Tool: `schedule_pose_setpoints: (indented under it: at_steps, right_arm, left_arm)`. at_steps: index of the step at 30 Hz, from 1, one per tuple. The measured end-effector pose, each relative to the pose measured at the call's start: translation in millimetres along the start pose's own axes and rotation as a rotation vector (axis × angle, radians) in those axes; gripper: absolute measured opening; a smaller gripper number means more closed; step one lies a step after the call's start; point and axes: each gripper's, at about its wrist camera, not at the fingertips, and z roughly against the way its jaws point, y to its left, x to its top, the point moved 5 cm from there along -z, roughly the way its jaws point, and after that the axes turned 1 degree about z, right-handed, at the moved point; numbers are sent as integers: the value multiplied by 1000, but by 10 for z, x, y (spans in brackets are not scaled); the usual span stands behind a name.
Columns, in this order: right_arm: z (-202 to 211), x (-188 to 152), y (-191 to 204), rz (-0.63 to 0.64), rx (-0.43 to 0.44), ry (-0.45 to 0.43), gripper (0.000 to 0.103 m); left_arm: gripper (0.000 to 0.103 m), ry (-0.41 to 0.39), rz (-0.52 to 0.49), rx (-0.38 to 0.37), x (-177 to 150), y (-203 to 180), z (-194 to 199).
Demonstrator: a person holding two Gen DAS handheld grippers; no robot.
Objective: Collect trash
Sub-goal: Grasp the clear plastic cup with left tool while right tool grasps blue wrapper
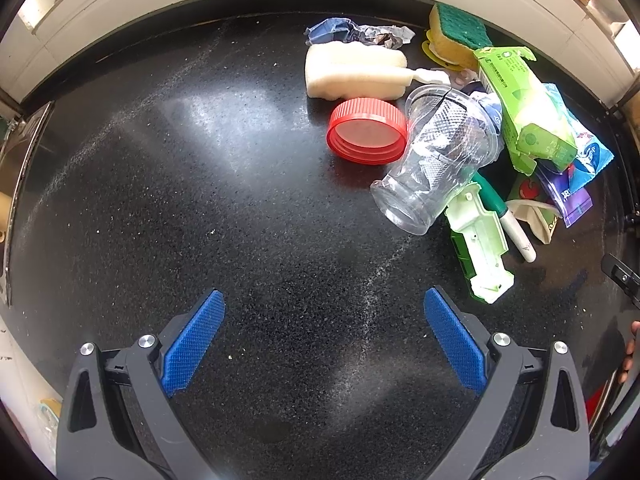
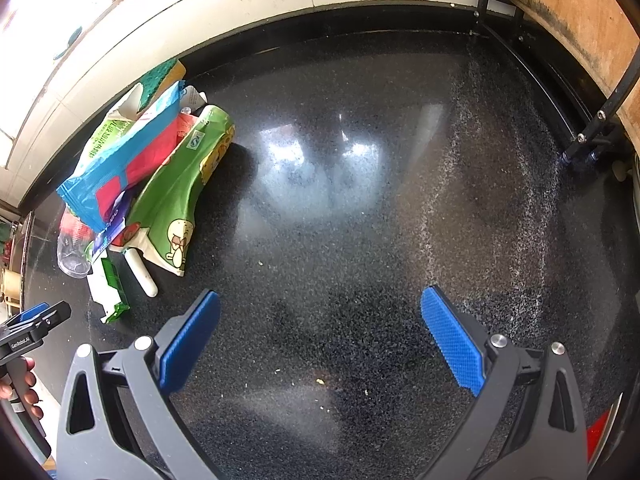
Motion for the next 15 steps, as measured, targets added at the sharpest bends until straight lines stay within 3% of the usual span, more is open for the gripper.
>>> schedule_pose_setpoints:
  at_steps: [9, 15]
  right_arm:
    - [-10, -1, 68, 31, -19, -2, 97]
    - [152, 439, 375, 81, 33, -51, 97]
  left_arm:
    - [98, 6, -12, -2, 71, -40, -10]
    - [98, -27, -105, -16, 337, -267, 53]
